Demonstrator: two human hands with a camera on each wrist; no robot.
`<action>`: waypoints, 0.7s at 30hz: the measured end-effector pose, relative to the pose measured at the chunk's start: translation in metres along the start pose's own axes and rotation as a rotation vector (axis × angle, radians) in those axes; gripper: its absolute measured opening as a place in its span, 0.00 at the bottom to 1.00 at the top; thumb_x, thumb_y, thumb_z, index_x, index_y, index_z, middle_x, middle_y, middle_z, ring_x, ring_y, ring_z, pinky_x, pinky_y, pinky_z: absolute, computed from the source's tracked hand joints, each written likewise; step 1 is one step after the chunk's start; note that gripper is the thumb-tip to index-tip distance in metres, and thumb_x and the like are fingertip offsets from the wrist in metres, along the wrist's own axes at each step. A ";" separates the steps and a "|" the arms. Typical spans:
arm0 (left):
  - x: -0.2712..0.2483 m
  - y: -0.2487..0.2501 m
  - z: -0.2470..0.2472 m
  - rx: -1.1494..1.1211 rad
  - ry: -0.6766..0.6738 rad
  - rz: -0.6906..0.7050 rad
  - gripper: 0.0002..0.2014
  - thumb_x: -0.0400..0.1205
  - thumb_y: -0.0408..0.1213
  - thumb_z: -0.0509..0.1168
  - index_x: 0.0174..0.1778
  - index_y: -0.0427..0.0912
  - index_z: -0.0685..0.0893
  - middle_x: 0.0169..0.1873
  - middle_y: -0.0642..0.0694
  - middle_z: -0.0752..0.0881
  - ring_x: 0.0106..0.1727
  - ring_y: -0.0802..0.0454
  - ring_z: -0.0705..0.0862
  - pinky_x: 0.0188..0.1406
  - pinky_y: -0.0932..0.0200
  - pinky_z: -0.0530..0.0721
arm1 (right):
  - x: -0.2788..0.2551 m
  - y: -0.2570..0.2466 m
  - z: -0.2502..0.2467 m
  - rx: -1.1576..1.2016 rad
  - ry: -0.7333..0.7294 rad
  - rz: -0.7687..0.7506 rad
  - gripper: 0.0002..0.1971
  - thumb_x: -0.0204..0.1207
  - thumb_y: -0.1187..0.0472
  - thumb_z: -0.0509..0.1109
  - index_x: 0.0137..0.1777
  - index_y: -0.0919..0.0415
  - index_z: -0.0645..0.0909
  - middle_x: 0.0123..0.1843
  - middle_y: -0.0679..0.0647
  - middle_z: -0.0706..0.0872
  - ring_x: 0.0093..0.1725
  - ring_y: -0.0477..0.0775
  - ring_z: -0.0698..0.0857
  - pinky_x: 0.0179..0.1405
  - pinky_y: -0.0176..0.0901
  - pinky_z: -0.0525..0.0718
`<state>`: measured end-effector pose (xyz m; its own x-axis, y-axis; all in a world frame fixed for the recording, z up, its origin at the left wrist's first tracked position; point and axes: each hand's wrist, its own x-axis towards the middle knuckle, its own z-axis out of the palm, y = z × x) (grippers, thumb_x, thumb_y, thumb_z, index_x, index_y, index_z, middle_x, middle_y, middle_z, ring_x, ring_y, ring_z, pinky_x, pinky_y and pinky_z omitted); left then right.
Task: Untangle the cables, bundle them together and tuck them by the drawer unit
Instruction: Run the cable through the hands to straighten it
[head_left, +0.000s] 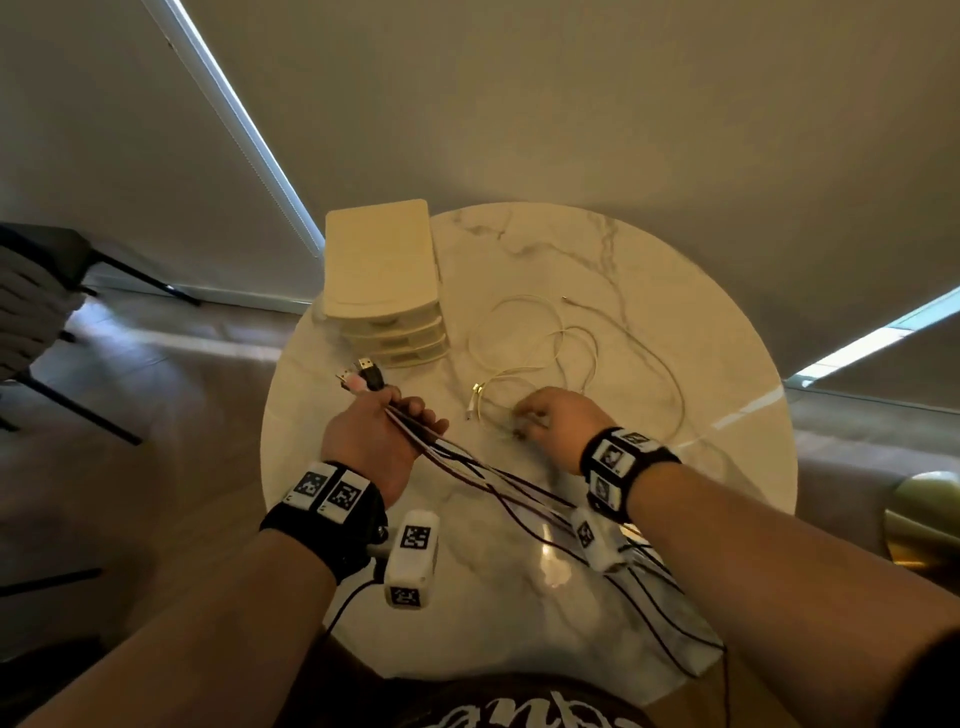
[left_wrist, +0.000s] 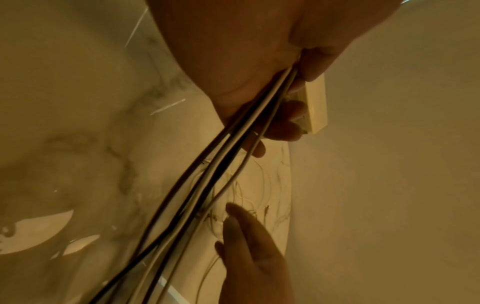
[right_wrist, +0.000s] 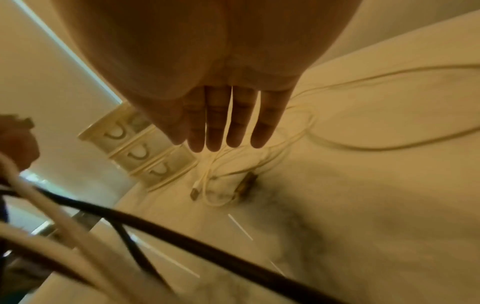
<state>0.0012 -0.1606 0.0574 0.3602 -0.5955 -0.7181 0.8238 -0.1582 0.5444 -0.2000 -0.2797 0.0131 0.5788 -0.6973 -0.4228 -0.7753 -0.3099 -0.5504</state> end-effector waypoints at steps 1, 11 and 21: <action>0.001 0.000 -0.002 0.007 0.003 -0.013 0.12 0.91 0.36 0.53 0.41 0.43 0.73 0.29 0.45 0.76 0.32 0.45 0.77 0.54 0.40 0.84 | 0.009 -0.009 0.006 -0.053 -0.012 -0.038 0.16 0.84 0.55 0.68 0.70 0.52 0.86 0.71 0.51 0.85 0.69 0.56 0.82 0.68 0.44 0.78; 0.016 -0.002 -0.015 0.098 0.074 -0.007 0.15 0.94 0.39 0.54 0.40 0.45 0.75 0.25 0.50 0.67 0.23 0.53 0.66 0.32 0.53 0.76 | 0.036 -0.002 0.032 -0.419 -0.117 0.265 0.20 0.82 0.42 0.65 0.64 0.54 0.85 0.63 0.56 0.87 0.61 0.61 0.86 0.55 0.50 0.83; 0.020 -0.008 -0.014 0.144 0.074 -0.067 0.13 0.93 0.39 0.54 0.42 0.45 0.73 0.25 0.49 0.72 0.22 0.52 0.72 0.32 0.54 0.74 | 0.065 -0.010 0.029 -0.441 -0.024 0.077 0.19 0.89 0.51 0.54 0.76 0.52 0.73 0.65 0.57 0.86 0.64 0.64 0.81 0.52 0.54 0.77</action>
<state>0.0083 -0.1600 0.0322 0.3423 -0.5208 -0.7820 0.7776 -0.3102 0.5469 -0.1475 -0.3030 -0.0302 0.5171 -0.7153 -0.4700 -0.8468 -0.5075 -0.1592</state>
